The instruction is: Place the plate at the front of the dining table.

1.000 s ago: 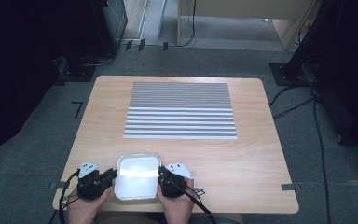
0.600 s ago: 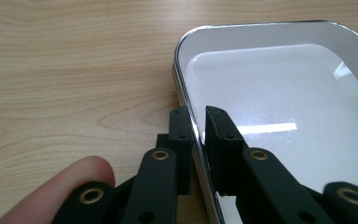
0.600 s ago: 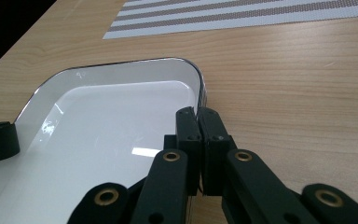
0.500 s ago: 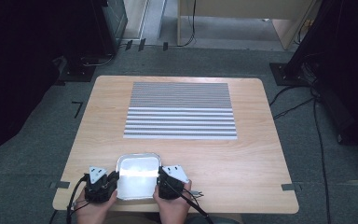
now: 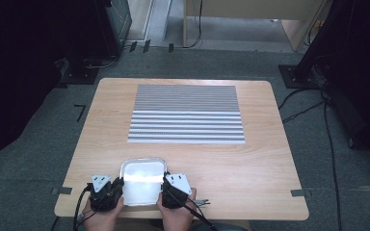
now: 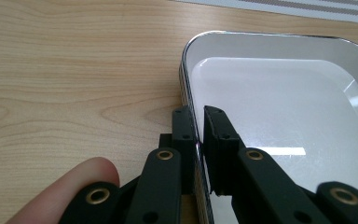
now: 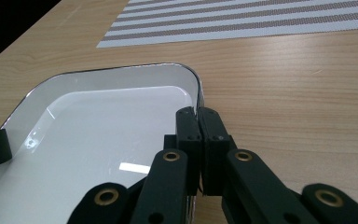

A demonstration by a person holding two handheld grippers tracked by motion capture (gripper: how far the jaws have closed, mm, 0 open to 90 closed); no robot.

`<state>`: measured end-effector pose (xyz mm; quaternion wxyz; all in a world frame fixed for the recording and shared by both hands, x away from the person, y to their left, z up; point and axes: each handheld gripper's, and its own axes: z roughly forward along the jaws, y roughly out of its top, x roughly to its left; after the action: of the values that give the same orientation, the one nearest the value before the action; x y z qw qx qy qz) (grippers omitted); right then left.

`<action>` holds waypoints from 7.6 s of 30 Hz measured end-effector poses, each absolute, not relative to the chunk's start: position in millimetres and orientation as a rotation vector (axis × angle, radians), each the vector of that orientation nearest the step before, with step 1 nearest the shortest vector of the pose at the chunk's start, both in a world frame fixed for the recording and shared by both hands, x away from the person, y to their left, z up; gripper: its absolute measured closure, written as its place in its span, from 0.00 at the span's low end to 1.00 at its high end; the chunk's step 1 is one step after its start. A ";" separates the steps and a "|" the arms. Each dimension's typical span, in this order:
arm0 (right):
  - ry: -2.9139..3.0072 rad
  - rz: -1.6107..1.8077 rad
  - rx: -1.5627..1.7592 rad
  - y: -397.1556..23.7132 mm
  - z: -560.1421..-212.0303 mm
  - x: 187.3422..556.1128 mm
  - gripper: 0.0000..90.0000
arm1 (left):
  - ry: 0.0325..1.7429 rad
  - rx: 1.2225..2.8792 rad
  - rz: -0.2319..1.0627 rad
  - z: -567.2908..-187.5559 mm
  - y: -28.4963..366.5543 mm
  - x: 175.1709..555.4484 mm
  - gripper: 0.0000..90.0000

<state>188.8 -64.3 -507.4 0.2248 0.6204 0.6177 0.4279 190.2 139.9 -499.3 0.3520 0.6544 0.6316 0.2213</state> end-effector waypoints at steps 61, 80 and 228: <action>1.558 1.329 1.802 -69.3 -510.4 183.7 1.00 | 1.615 1.636 0.620 -497.2 138.2 187.0 0.97; 1.538 1.304 1.743 -76.9 -506.6 178.0 1.00 | 1.572 1.655 0.643 -496.0 128.4 183.4 0.88; 1.524 1.300 1.709 -201.0 -443.1 382.4 1.00 | 1.525 1.485 0.238 -451.2 31.8 412.7 0.99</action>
<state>382.4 -201.0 -443.1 0.2515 0.6283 0.5600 0.4779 412.7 31.8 -451.2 0.4795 0.6084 0.6249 0.0975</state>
